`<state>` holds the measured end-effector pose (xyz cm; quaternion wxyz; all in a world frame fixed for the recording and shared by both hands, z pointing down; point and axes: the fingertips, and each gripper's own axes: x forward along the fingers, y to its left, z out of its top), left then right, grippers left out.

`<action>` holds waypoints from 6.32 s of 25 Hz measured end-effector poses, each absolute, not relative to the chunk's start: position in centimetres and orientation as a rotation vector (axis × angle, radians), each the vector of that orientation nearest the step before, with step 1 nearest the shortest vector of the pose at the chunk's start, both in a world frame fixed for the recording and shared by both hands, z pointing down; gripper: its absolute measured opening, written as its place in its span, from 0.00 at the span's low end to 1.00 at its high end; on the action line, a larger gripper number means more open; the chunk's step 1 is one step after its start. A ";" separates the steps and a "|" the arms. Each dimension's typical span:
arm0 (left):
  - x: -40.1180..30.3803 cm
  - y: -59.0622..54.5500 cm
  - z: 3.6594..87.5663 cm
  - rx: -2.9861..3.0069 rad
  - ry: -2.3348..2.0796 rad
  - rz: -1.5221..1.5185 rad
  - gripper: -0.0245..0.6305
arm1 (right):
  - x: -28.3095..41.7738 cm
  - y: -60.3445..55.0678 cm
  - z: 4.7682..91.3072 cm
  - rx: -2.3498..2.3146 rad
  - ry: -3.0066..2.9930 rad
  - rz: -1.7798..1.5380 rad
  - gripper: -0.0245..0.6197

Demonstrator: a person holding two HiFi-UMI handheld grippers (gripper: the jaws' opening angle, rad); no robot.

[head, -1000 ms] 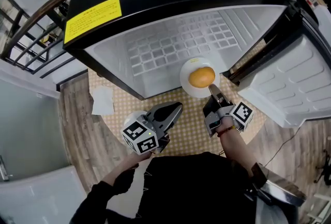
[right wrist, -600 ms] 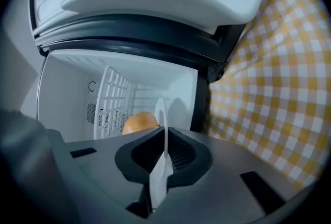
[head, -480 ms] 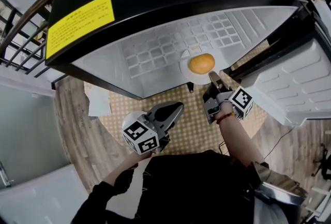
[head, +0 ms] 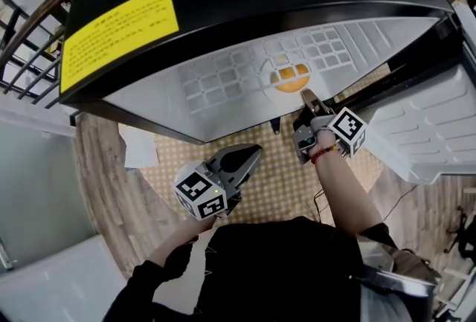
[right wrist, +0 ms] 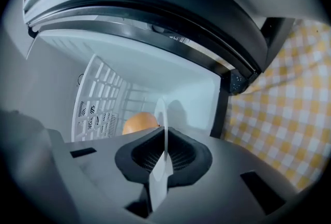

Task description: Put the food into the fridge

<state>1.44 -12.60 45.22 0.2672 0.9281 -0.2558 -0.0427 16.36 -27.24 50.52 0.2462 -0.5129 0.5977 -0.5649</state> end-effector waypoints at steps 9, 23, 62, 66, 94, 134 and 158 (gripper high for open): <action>1.2 -12.7 45.7 2.503 -0.699 -0.120 0.06 | 16.1 -28.4 50.8 -1.454 1.682 -1.552 0.07; 0.7 -11.9 45.7 2.492 -0.718 -0.161 0.06 | 15.9 -29.3 50.0 -1.672 1.827 -1.406 0.07; -0.1 -11.5 46.1 2.469 -0.765 -0.159 0.06 | 16.2 -30.5 50.7 -2.087 2.316 -1.055 0.21; -0.3 -11.5 46.1 2.466 -0.774 -0.158 0.06 | 16.2 -30.7 50.6 -2.109 2.370 -1.004 0.22; -0.8 -11.5 46.4 2.444 -0.796 -0.165 0.06 | 15.6 -31.5 51.3 -2.230 2.634 -0.764 0.27; -1.0 -4.4 40.3 2.527 -0.974 -0.236 0.06 | 15.8 -25.7 42.2 -2.021 2.583 -0.558 0.09; 5.8 15.2 36.6 2.596 -1.030 -0.303 0.06 | 18.5 1.9 35.5 -1.559 2.716 -0.561 0.06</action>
